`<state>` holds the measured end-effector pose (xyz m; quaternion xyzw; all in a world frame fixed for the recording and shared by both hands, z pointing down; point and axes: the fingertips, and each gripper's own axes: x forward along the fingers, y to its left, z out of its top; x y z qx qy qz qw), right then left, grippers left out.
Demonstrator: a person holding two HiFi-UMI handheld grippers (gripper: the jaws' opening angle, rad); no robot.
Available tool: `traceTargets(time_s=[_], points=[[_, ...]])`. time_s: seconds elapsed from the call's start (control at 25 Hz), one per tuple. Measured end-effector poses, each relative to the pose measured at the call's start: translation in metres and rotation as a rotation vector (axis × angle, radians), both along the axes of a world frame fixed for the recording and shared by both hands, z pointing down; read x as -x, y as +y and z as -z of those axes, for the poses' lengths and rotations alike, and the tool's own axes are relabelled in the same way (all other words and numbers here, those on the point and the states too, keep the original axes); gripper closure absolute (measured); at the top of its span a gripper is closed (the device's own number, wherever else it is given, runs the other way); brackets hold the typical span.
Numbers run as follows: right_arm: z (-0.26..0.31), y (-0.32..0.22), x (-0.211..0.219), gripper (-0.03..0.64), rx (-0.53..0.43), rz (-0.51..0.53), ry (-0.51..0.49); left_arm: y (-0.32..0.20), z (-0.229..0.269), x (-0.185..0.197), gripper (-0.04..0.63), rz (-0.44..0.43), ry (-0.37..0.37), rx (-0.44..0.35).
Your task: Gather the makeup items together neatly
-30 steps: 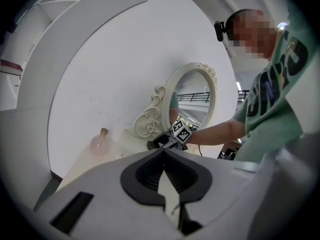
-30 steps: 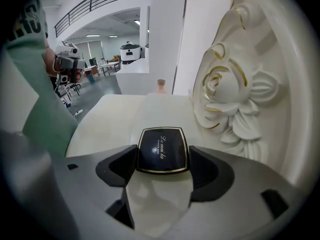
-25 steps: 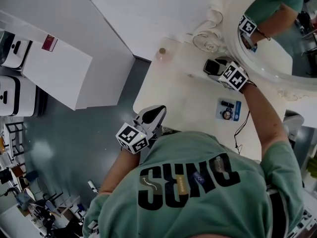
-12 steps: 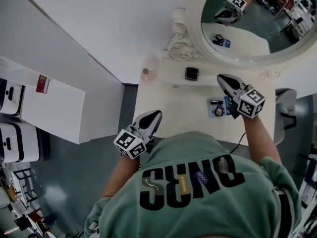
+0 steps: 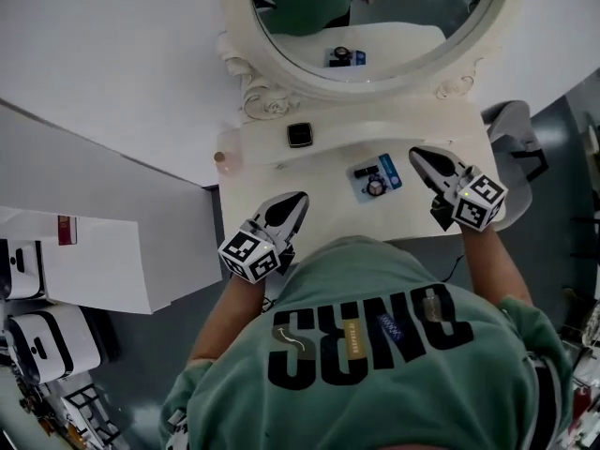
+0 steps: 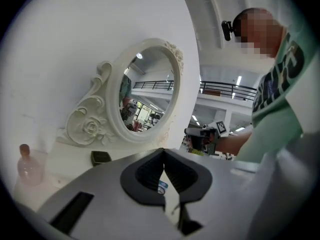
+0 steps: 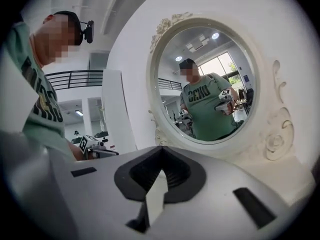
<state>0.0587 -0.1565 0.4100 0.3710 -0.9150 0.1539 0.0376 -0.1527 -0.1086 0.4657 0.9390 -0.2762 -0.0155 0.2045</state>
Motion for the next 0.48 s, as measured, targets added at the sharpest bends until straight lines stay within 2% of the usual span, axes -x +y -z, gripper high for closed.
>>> traceTargets(time_s=[0.16,0.28,0.36,0.48], points=[[-0.006,0.020,-0.051,0.623,0.013,-0.021,-0.001,-0.003,-0.036,-0.080,0.587,-0.123,-0.140,0.071],[-0.014,0.031,-0.086,0.623,0.031,-0.032,-0.009,-0.004,-0.077,-0.127,0.586,-0.185,-0.274,0.109],[-0.018,0.037,-0.110,0.623,0.035,-0.039,-0.011,-0.009,-0.107,-0.150,0.583,-0.193,-0.373,0.124],[-0.025,0.043,-0.150,0.623,0.042,-0.061,-0.008,-0.022,-0.149,-0.176,0.510,-0.158,-0.483,0.166]])
